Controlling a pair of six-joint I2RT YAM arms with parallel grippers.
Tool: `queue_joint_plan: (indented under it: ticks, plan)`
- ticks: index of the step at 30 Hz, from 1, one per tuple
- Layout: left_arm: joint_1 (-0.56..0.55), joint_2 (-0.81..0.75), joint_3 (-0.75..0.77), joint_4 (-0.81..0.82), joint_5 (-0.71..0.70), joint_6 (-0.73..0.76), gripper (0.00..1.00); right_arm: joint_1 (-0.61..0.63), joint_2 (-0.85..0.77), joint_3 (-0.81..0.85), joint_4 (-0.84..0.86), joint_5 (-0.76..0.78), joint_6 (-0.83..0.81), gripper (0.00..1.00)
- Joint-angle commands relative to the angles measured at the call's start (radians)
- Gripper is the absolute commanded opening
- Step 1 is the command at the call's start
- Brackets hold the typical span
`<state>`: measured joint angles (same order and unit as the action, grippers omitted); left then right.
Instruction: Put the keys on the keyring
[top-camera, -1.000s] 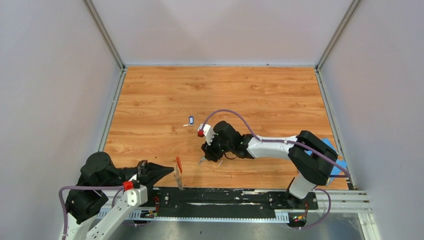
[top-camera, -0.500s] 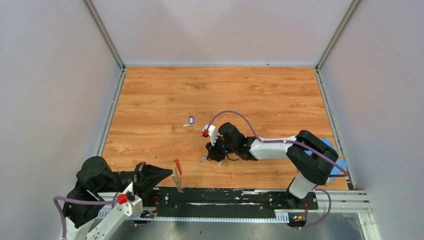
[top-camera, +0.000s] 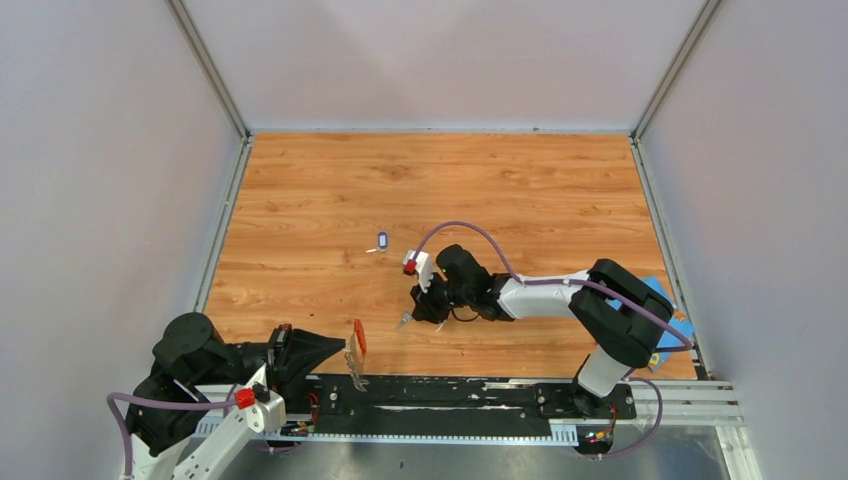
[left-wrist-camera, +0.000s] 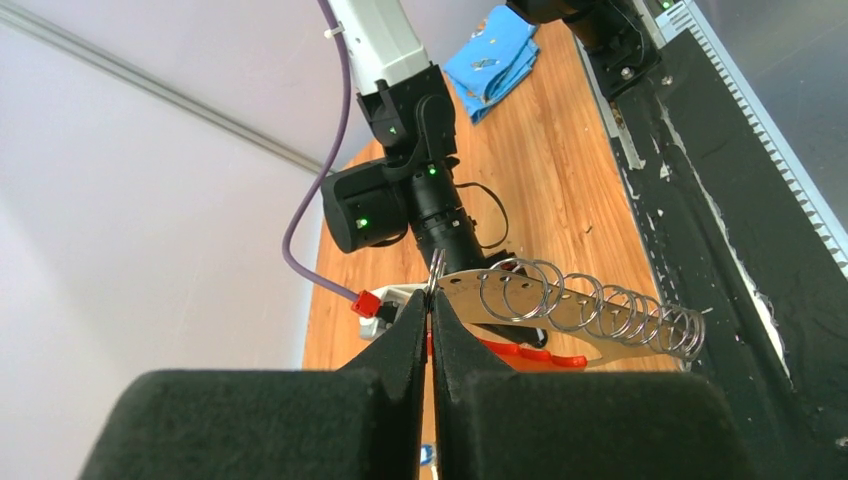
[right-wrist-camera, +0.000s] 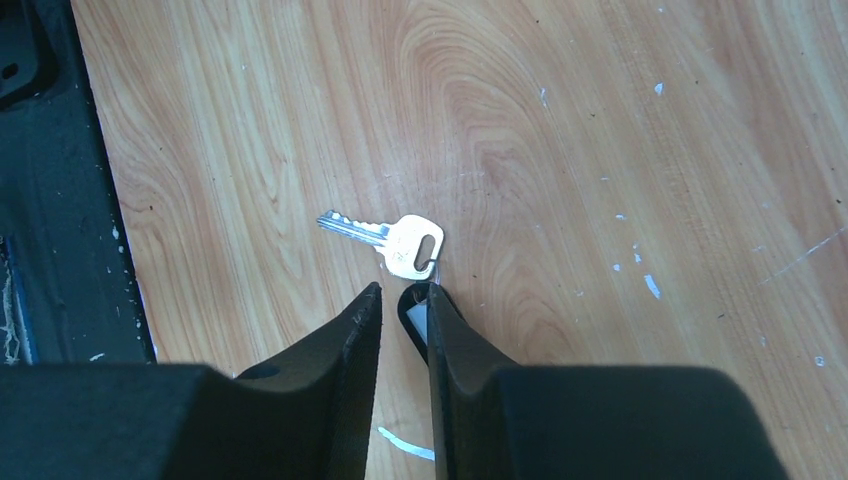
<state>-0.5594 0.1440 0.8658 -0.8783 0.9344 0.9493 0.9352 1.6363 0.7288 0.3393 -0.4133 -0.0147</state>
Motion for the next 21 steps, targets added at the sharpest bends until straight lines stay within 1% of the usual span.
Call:
queue_joint_plan:
  ticks: [1, 6, 9, 12, 15, 18, 21]
  plan:
    - [-0.004, -0.003, 0.012, 0.002, 0.01, 0.002, 0.0, -0.012, 0.022, -0.006, -0.001, -0.022, 0.009, 0.27]
    - [-0.004, -0.005, 0.012, 0.002, 0.004, -0.024, 0.0, -0.016, 0.029, -0.005, 0.003, 0.005, 0.009, 0.32]
    - [-0.004, -0.003, 0.018, 0.002, 0.001, -0.032, 0.0, -0.018, 0.034, -0.012, 0.014, 0.014, 0.009, 0.32]
    - [-0.003, 0.001, 0.026, 0.002, 0.001, -0.024, 0.0, -0.019, 0.044, -0.013, 0.019, 0.006, 0.009, 0.3]
    - [-0.004, 0.008, 0.031, 0.002, 0.003, -0.021, 0.0, -0.019, 0.063, -0.008, 0.019, -0.003, 0.009, 0.25]
    - [-0.004, 0.002, 0.033, 0.002, 0.001, -0.025, 0.0, -0.019, 0.068, -0.025, 0.051, -0.023, 0.029, 0.25]
    - [-0.004, -0.006, 0.029, 0.002, 0.0, -0.031, 0.0, -0.023, 0.074, -0.016, 0.028, -0.042, 0.02, 0.24]
